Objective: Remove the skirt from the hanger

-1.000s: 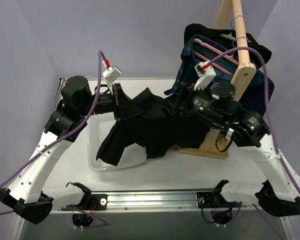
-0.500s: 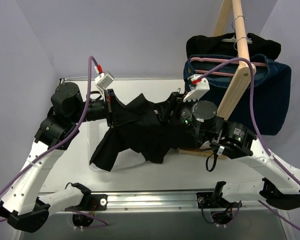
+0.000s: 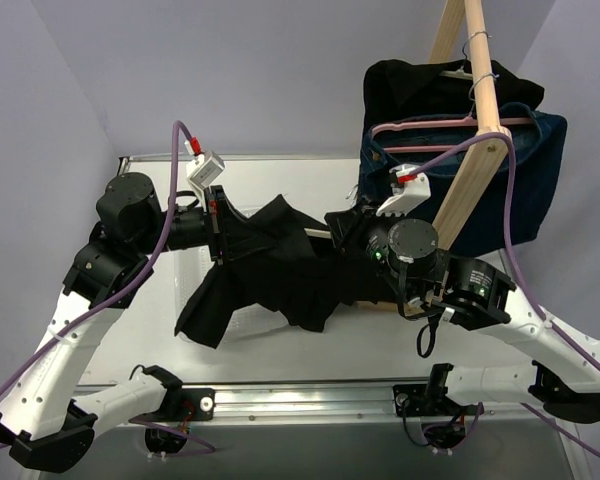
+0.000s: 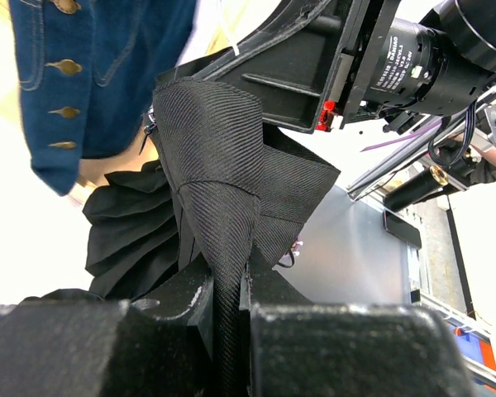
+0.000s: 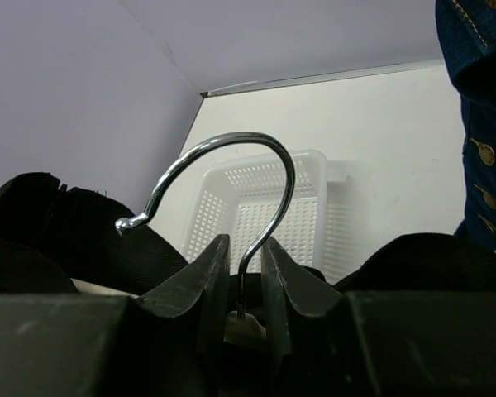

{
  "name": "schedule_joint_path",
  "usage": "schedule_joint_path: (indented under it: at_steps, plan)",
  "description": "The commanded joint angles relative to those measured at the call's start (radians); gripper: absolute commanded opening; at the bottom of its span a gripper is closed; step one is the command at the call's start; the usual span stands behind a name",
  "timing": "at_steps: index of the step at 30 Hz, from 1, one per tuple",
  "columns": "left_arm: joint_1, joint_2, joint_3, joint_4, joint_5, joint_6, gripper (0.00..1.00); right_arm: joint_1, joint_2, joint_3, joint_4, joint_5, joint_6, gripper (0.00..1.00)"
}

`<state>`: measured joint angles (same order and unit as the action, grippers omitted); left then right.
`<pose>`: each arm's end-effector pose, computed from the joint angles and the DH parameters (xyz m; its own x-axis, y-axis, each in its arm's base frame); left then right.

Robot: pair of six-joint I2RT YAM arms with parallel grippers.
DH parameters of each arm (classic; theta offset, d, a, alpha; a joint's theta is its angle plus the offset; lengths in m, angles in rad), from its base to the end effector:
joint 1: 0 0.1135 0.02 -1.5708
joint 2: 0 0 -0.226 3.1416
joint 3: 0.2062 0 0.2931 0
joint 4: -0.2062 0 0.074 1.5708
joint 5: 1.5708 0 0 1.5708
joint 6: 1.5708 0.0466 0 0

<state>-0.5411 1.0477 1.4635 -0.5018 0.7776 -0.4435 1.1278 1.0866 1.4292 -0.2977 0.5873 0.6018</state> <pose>0.1993 -0.1579 0.4708 -0.4811 -0.0676 -0.8741 0.8411 0.2455 -0.4819 0.1423 0.2397 0.4715 -0.2756 0.5186 -0.8094 -0.4352 0.6834 0.5861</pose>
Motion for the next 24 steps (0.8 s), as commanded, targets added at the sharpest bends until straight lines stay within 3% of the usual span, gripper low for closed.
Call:
schedule_joint_path:
  at_steps: [1, 6, 12, 14, 19, 22, 24]
  plan:
    - [0.012, -0.041, 0.018, 0.103, -0.015, 0.005, 0.02, 0.006, -0.028, -0.026, -0.027, 0.063, 0.021, 0.17]
    - [0.013, -0.028, 0.023, 0.063, -0.052, 0.028, 0.02, 0.01, 0.001, 0.019, -0.06, 0.065, 0.016, 0.0]
    - [0.013, -0.054, 0.024, -0.004, -0.095, 0.043, 0.03, 0.024, 0.084, 0.12, -0.126, 0.091, 0.024, 0.0]
    - [0.013, -0.058, 0.023, -0.024, -0.089, 0.055, 0.08, 0.049, 0.091, 0.125, -0.113, 0.112, 0.032, 0.0]
    - [0.013, -0.064, -0.009, -0.047, -0.041, 0.088, 0.38, 0.075, 0.073, 0.102, -0.086, 0.172, 0.062, 0.0]
    - [0.013, -0.087, -0.08, -0.027, -0.024, 0.086, 0.51, 0.075, 0.047, 0.105, -0.07, 0.181, 0.082, 0.0]
    - [0.013, -0.106, -0.112, -0.04, -0.02, 0.095, 0.54, 0.075, 0.039, 0.129, -0.077, 0.189, 0.084, 0.0]
